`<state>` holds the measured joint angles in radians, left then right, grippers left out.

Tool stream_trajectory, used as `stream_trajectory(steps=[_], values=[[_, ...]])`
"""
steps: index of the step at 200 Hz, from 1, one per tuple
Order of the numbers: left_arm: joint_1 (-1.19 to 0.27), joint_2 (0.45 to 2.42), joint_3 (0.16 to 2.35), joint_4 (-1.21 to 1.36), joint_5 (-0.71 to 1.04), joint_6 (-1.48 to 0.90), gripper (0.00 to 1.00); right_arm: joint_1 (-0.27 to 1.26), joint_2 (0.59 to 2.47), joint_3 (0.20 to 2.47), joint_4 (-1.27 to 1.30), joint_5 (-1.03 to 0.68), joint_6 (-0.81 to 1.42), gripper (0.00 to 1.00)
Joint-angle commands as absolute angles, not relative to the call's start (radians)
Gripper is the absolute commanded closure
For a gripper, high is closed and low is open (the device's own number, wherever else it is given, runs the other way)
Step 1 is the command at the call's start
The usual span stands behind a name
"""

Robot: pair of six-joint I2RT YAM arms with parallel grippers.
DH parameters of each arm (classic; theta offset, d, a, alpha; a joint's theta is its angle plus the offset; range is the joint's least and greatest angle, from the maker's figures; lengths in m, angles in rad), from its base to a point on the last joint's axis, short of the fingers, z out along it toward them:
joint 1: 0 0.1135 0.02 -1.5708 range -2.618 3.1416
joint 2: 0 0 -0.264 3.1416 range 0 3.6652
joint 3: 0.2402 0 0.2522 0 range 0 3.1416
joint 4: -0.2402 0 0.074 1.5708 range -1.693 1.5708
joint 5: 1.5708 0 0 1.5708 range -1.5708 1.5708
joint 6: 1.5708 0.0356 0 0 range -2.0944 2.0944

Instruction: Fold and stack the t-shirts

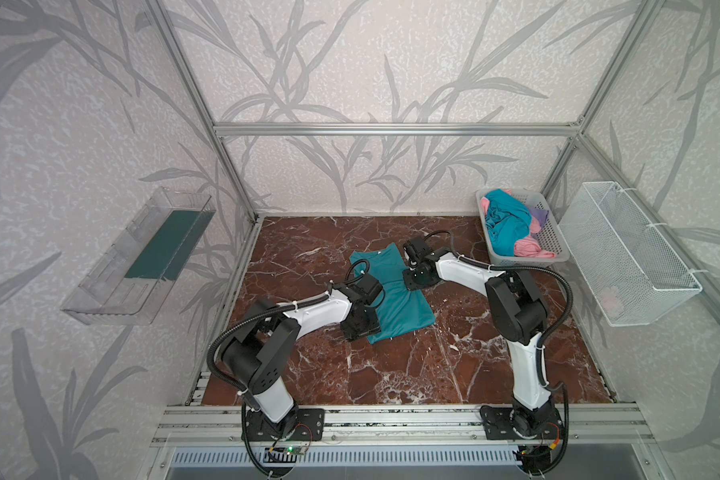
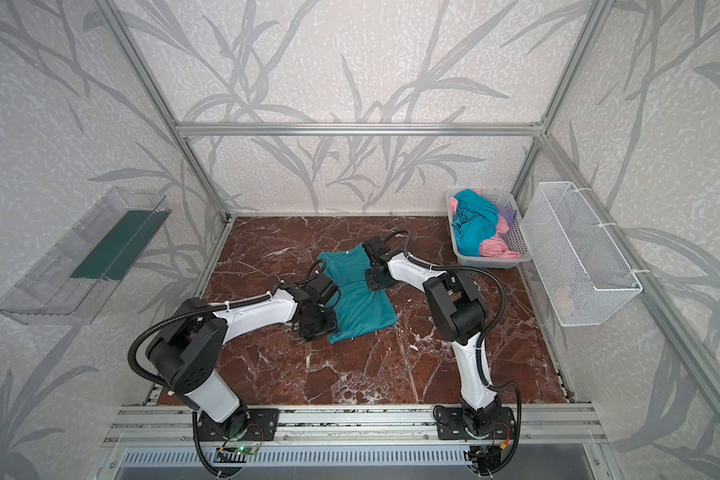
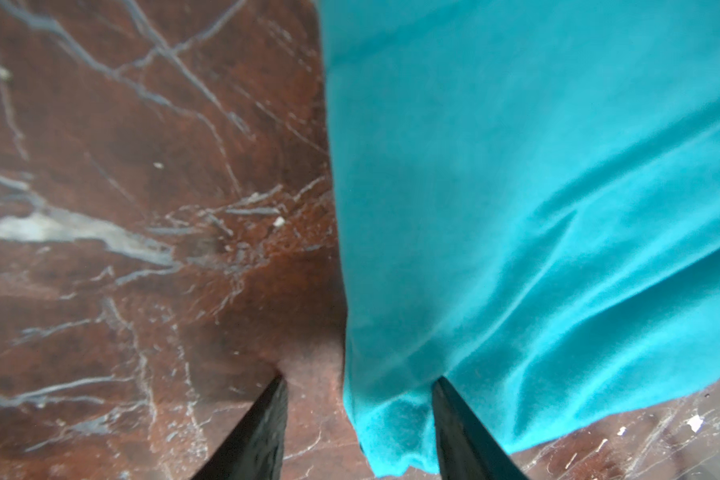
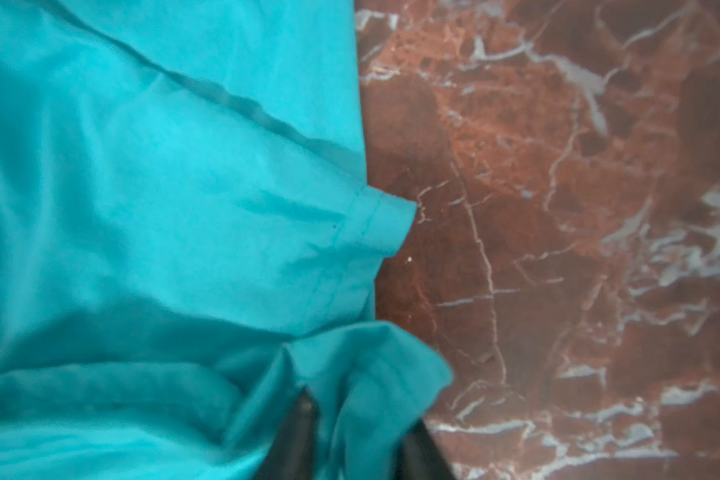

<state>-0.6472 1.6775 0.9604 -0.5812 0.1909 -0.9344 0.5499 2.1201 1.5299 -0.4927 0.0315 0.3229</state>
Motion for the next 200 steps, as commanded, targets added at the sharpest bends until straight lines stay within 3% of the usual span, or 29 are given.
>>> stream_trajectory(steps=[1,32,100,141,176,200], values=[[-0.653,1.700,0.945,-0.582,0.198,-0.933,0.43,0.532,2.084,1.511,-0.442,-0.019,0.330,0.85],[-0.654,1.714,0.953,-0.583,0.201,-0.927,0.43,0.529,2.009,1.449,-0.373,-0.112,0.324,0.90],[-0.653,1.719,0.960,-0.589,0.203,-0.922,0.43,0.480,1.911,1.289,-0.206,-0.374,0.395,0.88],[-0.653,1.716,0.965,-0.596,0.200,-0.923,0.43,0.443,1.961,1.297,-0.144,-0.494,0.437,0.80],[-0.654,1.716,0.960,-0.600,0.200,-0.926,0.43,0.369,2.071,1.308,-0.002,-0.673,0.553,0.87],[-0.654,1.714,0.961,-0.605,0.195,-0.925,0.43,0.335,2.142,1.350,-0.005,-0.690,0.571,0.87]])
